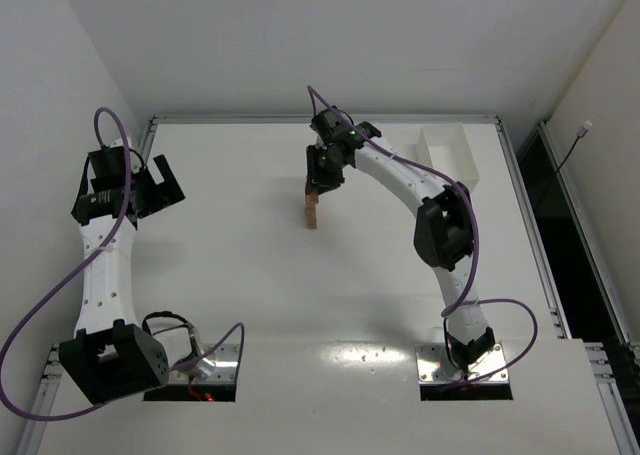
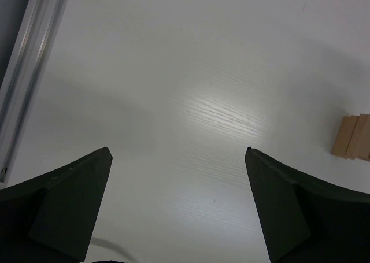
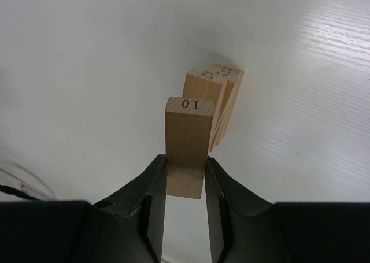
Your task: Build the wood block tower
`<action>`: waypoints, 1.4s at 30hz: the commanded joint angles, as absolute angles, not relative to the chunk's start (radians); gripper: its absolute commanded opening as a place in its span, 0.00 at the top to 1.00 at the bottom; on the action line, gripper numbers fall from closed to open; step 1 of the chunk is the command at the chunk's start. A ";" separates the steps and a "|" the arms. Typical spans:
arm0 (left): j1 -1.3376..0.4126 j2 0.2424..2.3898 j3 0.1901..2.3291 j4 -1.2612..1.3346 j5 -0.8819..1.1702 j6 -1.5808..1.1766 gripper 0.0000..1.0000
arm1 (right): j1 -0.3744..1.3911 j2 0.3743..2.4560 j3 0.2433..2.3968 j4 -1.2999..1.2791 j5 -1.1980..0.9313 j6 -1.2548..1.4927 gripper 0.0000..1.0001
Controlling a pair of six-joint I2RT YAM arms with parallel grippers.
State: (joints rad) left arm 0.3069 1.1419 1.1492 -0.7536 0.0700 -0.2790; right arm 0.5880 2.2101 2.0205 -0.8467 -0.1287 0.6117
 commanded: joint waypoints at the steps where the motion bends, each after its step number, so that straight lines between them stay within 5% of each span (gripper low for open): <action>1: 0.298 1.138 1.169 -0.727 0.064 -0.293 0.00 | 0.603 2.223 2.045 -0.821 -0.144 0.618 0.96; 17: 0.298 1.129 1.169 -0.727 0.064 -0.293 0.00 | 0.603 2.241 2.045 -0.821 -0.114 0.618 0.89; 22: 0.298 1.129 1.160 -0.727 0.074 -0.293 0.00 | 0.603 2.241 2.045 -0.821 -0.103 0.618 0.51; 25: 0.298 1.129 1.160 -0.727 0.074 -0.293 0.00 | 0.603 2.241 2.045 -0.821 -0.114 0.618 0.47; 27: 0.298 1.129 1.160 -0.727 0.074 -0.293 0.00 | 0.603 2.232 2.045 -0.810 -0.127 0.618 0.31; 42: 0.285 1.085 1.134 -0.747 0.164 -0.200 0.00 | 0.603 1.971 1.959 -0.753 -0.172 0.306 0.01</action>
State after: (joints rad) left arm 0.3038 1.1255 1.1469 -0.7532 0.1162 -0.2478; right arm 0.5980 2.1616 1.9808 -0.7990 -0.1650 0.4568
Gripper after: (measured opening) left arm 0.996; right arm 0.989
